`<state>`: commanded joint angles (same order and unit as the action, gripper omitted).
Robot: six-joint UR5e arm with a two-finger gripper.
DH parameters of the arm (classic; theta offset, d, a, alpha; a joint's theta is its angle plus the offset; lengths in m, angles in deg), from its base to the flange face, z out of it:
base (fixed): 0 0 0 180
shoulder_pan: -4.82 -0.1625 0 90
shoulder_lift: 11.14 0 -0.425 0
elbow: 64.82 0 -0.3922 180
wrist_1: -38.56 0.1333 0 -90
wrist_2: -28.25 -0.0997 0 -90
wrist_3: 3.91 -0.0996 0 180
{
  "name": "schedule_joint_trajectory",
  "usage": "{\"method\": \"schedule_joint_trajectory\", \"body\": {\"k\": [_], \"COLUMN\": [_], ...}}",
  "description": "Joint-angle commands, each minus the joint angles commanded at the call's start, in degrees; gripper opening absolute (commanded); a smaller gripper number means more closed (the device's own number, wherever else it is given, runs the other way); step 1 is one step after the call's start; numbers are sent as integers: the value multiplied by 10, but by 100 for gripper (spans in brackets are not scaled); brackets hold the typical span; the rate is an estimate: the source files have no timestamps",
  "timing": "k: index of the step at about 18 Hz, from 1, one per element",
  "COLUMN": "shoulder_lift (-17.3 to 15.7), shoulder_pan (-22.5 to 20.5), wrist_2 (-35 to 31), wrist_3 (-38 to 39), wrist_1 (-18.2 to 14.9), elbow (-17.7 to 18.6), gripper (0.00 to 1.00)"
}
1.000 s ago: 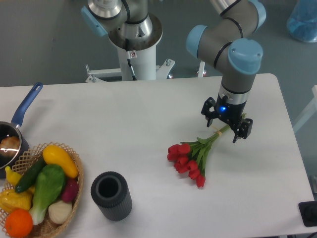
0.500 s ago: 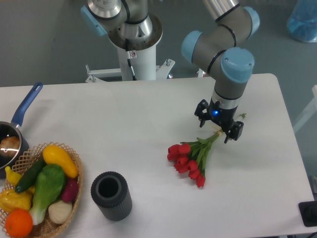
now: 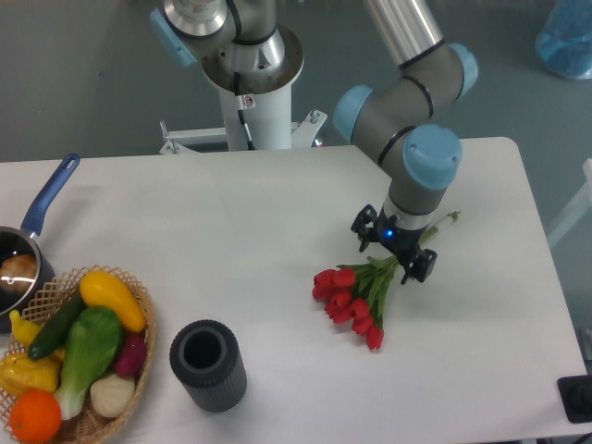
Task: Pick up the flowers from the table
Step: 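Lower the gripper onto the tulip stems and close it, then lift the grasped tulips up off the table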
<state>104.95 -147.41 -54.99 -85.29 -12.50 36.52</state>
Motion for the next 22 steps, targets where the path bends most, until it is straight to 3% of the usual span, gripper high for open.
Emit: {"method": "schedule_joint_trajectory", "body": {"k": [3, 4, 9, 11, 19, 22], "shoulder_lift": [8, 8, 10, 11, 4, -17], "shoulder_pan": [1, 1, 8, 9, 5, -3], "wrist_2": [0, 0, -2, -2, -2, -3], "wrist_3": [-2, -3, -4, -4, -4, 8], "wrist_1": [1, 1, 0, -1, -1, -4], "elbow": [-2, -2, -2, -1, -5, -8], "gripper": [100, 96, 35, 23, 10, 0]}}
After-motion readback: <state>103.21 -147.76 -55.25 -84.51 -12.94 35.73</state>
